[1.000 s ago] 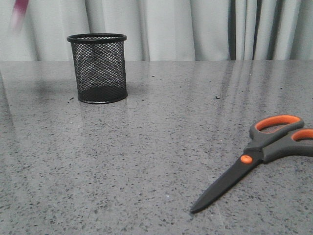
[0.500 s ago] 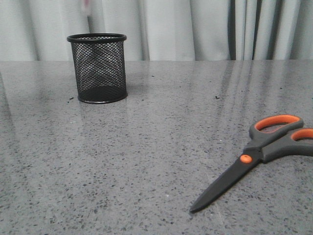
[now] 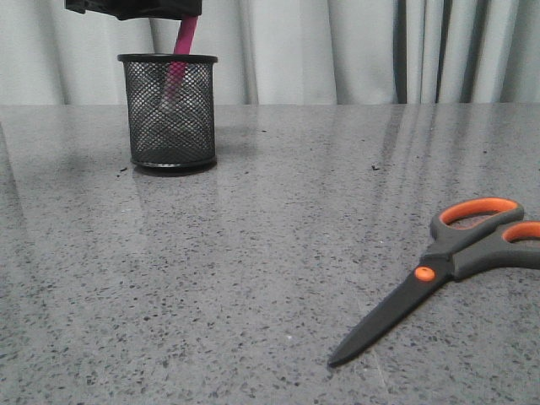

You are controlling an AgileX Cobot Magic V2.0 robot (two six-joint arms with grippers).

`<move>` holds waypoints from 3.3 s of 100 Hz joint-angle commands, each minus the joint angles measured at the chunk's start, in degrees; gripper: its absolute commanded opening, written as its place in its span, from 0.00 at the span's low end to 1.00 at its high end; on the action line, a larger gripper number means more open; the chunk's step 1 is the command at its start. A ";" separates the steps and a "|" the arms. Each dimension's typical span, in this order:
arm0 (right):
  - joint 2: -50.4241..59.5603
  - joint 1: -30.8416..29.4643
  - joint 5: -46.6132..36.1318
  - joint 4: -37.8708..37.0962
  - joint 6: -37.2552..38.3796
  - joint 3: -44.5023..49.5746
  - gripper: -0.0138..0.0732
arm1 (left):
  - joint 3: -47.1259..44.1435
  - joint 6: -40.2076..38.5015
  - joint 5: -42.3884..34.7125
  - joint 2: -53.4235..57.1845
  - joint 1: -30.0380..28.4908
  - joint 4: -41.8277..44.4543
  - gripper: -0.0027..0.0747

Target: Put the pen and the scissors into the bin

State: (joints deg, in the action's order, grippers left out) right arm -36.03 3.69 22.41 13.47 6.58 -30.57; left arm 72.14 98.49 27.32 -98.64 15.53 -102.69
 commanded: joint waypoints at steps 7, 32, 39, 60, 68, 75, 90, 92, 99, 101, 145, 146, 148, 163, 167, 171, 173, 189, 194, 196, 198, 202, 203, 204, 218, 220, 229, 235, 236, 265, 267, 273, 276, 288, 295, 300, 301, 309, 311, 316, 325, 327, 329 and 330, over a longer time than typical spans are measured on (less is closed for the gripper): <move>-0.35 0.16 -4.60 0.23 -0.20 -1.98 0.64 | 2.03 0.27 4.39 3.36 0.50 -3.26 0.33; -0.12 0.16 -1.42 0.99 -0.31 -2.51 0.64 | 2.03 0.27 5.64 9.35 0.27 -3.26 0.55; -0.12 0.45 1.95 2.75 -1.64 -4.57 0.64 | 2.03 0.15 5.78 13.11 0.27 -3.16 0.55; -5.12 6.09 15.14 8.95 -6.04 -16.19 0.64 | 2.03 0.15 6.70 26.24 0.27 -3.16 0.49; -10.16 9.06 21.95 8.95 -6.04 -20.38 0.64 | 2.03 -0.12 6.83 30.23 0.27 -3.16 0.48; -14.38 11.51 25.33 8.95 -4.60 -22.02 0.64 | 2.03 -0.23 6.93 32.86 0.27 -3.16 0.48; -22.01 15.29 28.52 8.95 2.43 -22.25 0.64 | 1.83 -0.93 7.28 36.95 0.27 -2.75 0.48; -22.91 15.74 28.79 8.95 3.08 -22.25 0.64 | 1.67 -1.61 7.28 37.30 0.27 -2.60 0.48; -25.31 17.04 29.86 8.95 5.56 -22.25 0.64 | 1.68 -3.64 7.28 38.78 0.27 -1.16 0.48; -25.81 17.33 30.12 8.95 6.49 -22.25 0.64 | 1.68 -4.05 7.28 39.18 0.27 -0.88 0.48; -32.27 17.74 36.10 9.00 20.97 -22.61 0.64 | -1.99 -4.55 7.09 44.61 10.77 0.27 0.48; -32.48 17.74 36.15 9.00 21.05 -22.61 0.64 | -2.00 -4.55 7.09 44.83 11.10 0.27 0.48; -33.13 17.74 36.25 9.00 21.19 -22.61 0.64 | -2.24 -4.55 7.09 44.89 11.60 0.27 0.48; -36.79 17.74 34.91 9.00 23.24 -22.75 0.64 | -2.84 -4.55 7.09 46.60 14.53 0.55 0.48; -37.38 17.84 34.34 9.00 23.64 -23.14 0.64 | -2.84 -4.63 7.21 46.96 15.09 0.95 0.48; -38.07 17.84 33.82 8.78 24.16 -23.62 0.64 | -2.84 -4.78 7.50 47.52 15.39 1.22 0.48; -38.34 17.84 33.58 8.50 24.29 -24.04 0.64 | -2.84 -4.77 7.69 47.80 15.49 1.33 0.48; -41.17 17.84 33.90 4.98 27.19 -26.77 0.64 | -3.11 -4.77 8.31 49.85 16.18 1.33 0.48; -42.20 17.84 34.47 4.56 27.69 -27.31 0.64 | -3.51 -4.77 8.46 50.50 16.18 1.33 0.48; -42.61 17.84 34.76 4.45 27.84 -27.63 0.64 | -3.61 -4.77 8.46 50.82 16.18 1.33 0.48; -42.92 17.84 35.02 4.31 28.08 -27.85 0.64 | -3.87 -4.77 8.46 51.07 16.18 1.33 0.48; -43.74 17.84 35.41 4.05 28.09 -28.20 0.64 | -4.02 -4.77 8.46 51.45 16.18 1.33 0.48; -43.99 17.84 35.54 4.06 28.09 -28.33 0.64 | -4.15 -4.77 8.46 51.49 16.18 1.33 0.48; -44.11 17.84 35.56 4.06 28.20 -28.31 0.64 | -4.30 -4.77 8.46 51.58 16.18 1.33 0.48; -46.57 18.35 37.65 2.12 29.71 -29.69 0.64 | -5.57 -4.77 8.46 52.69 16.18 1.33 0.48; -46.94 18.63 38.13 1.53 30.02 -29.91 0.64 | -5.71 -4.77 8.46 52.83 16.18 1.33 0.48; -48.06 20.45 39.94 0.32 30.75 -30.02 0.64 | -6.46 -4.77 8.46 53.09 16.18 1.33 0.48; -48.09 21.59 40.58 -0.09 30.75 -30.02 0.64 | -6.86 -4.77 8.46 53.54 16.18 1.33 0.48; -48.09 21.85 40.58 -0.07 30.75 -30.02 0.64 | -6.96 -4.77 8.46 53.50 16.18 1.33 0.48; -47.56 22.43 43.47 -0.09 31.07 -30.02 0.64 | -7.14 -4.77 8.57 54.47 16.53 1.33 0.48; -47.35 22.43 43.47 -0.09 31.07 -30.02 0.64 | -7.14 -4.77 8.57 54.47 16.64 1.33 0.48; -46.29 22.43 43.47 -0.09 31.07 -30.55 0.64 | -7.14 -4.77 8.57 54.70 17.56 1.46 0.48; -45.79 22.43 43.37 -0.09 31.07 -30.86 0.64 | -7.14 -4.77 8.57 54.72 17.89 1.90 0.48; -43.89 22.33 43.63 -0.09 31.07 -34.03 0.64 | -7.14 -4.77 8.35 54.72 19.60 3.19 0.48; -43.43 22.33 45.26 -0.09 31.07 -36.03 0.64 | -7.14 -4.77 8.12 54.72 20.34 3.68 0.48; -43.34 22.33 47.21 -0.09 31.07 -36.91 0.64 | -7.14 -4.77 8.00 54.72 20.84 3.78 0.48; -43.34 22.33 47.65 -0.09 31.07 -37.03 0.64 | -7.14 -4.77 8.00 54.72 20.80 3.78 0.48; -43.34 22.86 48.93 0.40 31.36 -37.05 0.64 | -7.14 -4.77 8.00 54.72 21.14 3.78 0.48; -43.34 23.17 48.93 0.40 31.78 -37.05 0.64 | -7.14 -4.77 8.00 54.72 21.28 3.78 0.48; -43.34 23.97 48.53 0.40 32.89 -37.05 0.64 | -7.14 -4.77 8.00 54.72 21.64 3.81 0.48; -43.78 25.33 47.79 0.40 34.65 -37.05 0.64 | -7.14 -4.77 8.00 54.72 22.51 3.91 0.48; -44.07 25.49 47.79 0.40 34.66 -37.05 0.64 | -7.14 -4.77 8.00 54.72 22.66 3.91 0.48; -44.32 25.88 47.90 0.40 34.66 -37.05 0.64 | -7.14 -4.77 8.00 54.72 22.90 3.91 0.48; -44.41 25.87 47.90 0.40 34.75 -36.90 0.64 | -7.14 -4.77 8.00 54.72 22.92 3.91 0.48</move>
State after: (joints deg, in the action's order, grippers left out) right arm -81.31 28.82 69.83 13.31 40.37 -65.90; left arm 63.78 94.43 35.50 -44.08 37.37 -96.56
